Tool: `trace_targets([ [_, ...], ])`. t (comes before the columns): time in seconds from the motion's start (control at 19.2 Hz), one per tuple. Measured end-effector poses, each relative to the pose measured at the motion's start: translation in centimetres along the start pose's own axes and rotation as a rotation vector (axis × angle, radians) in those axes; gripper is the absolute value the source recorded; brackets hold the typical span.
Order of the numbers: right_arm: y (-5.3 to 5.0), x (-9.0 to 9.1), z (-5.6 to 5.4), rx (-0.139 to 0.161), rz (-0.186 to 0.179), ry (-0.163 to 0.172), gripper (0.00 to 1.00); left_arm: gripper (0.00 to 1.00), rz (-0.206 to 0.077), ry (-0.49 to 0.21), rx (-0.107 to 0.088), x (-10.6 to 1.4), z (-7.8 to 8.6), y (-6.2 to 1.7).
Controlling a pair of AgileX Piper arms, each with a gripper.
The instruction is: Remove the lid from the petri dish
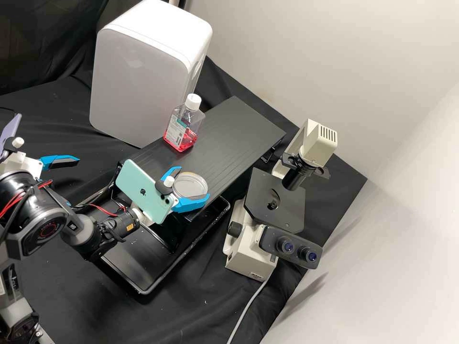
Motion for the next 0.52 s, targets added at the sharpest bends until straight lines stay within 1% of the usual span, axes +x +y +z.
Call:
trace_targets([
  [0.16, 0.3, -0.2, -0.3, 0.008, 0.01, 0.009, 0.0, 1.0, 0.001, 0.003, -0.001, 0.0, 0.0, 0.01],
  [0.21, 0.5, -0.2, -0.5, 0.008, 0.018, 0.017, 0.0, 1.0, 0.001, 0.004, -0.002, 0.0, 0.0, 0.01],
  [0.36, 0.8, -0.9, -1.3, 0.008, 0.025, 0.051, 0.0, 1.0, 0.001, 0.004, -0.002, 0.0, 0.0, 0.01],
  [0.42, 0.9, -1.0, -1.5, 0.009, 0.026, 0.059, 0.0, 1.0, 0.001, 0.004, -0.002, 0.0, 0.0, 0.01],
  [0.47, 1.0, -1.1, -1.6, 0.017, 0.03, 0.066, 0.0, 1.0, 0.002, 0.006, -0.002, 0.0, -0.1, 0.01],
  [0.52, 1.0, -1.1, -1.7, 0.016, 0.031, 0.07, 0.0, 1.0, 0.002, 0.006, -0.002, 0.0, -0.1, 0.01],
])
